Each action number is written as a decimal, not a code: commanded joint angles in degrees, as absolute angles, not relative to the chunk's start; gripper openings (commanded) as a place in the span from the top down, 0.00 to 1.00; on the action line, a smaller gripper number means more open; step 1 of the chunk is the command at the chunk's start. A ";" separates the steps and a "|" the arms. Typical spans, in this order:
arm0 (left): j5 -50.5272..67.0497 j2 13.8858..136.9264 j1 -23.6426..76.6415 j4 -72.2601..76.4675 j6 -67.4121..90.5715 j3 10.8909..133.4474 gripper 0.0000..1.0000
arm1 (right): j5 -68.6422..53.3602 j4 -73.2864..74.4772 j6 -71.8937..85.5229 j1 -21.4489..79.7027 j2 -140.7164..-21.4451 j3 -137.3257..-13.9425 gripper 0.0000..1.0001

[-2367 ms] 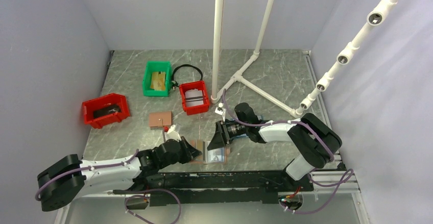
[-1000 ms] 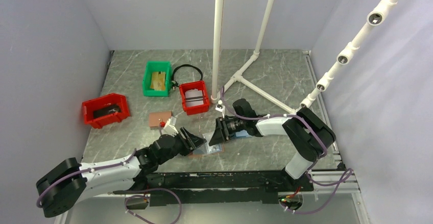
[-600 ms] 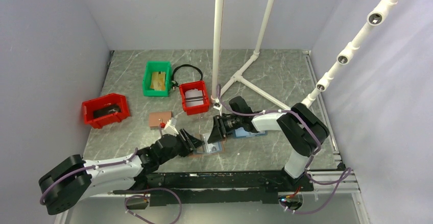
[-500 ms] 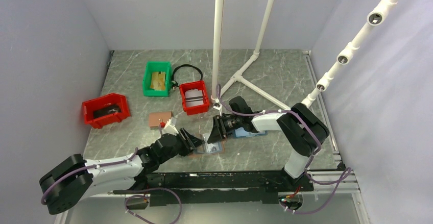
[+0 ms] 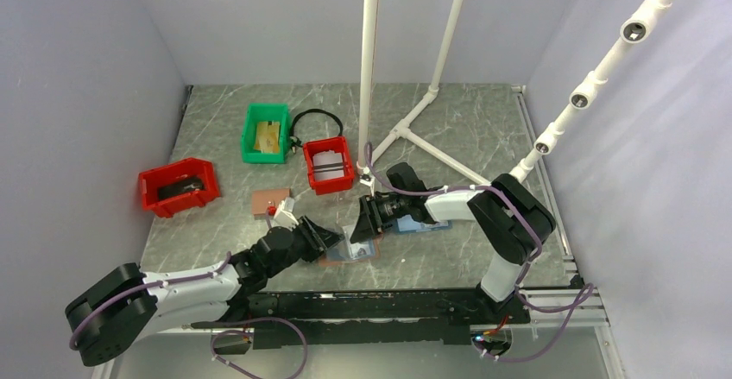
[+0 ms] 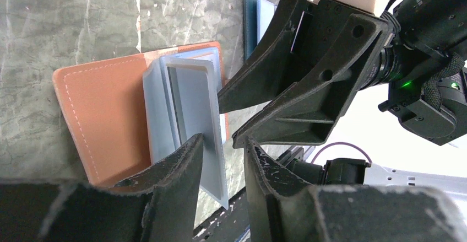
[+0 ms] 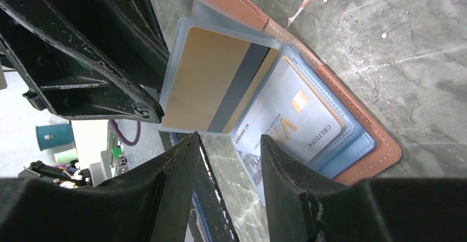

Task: Take the credit cards out of the card holder
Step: Remove the credit card from the card holder.

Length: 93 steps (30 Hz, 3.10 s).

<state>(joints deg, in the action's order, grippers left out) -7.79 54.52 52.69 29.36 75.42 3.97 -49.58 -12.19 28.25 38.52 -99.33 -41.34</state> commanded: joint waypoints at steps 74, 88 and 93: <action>-5.51 56.90 48.24 17.06 73.06 8.26 0.75 | -54.41 -7.21 25.67 37.87 -100.82 -46.41 0.49; -1.95 59.33 46.41 34.63 67.65 4.75 1.00 | -54.25 -9.28 27.03 36.16 -99.63 -45.34 0.50; -1.74 57.21 46.32 28.54 66.29 7.00 0.84 | -53.45 -9.27 27.11 35.51 -100.05 -45.03 0.50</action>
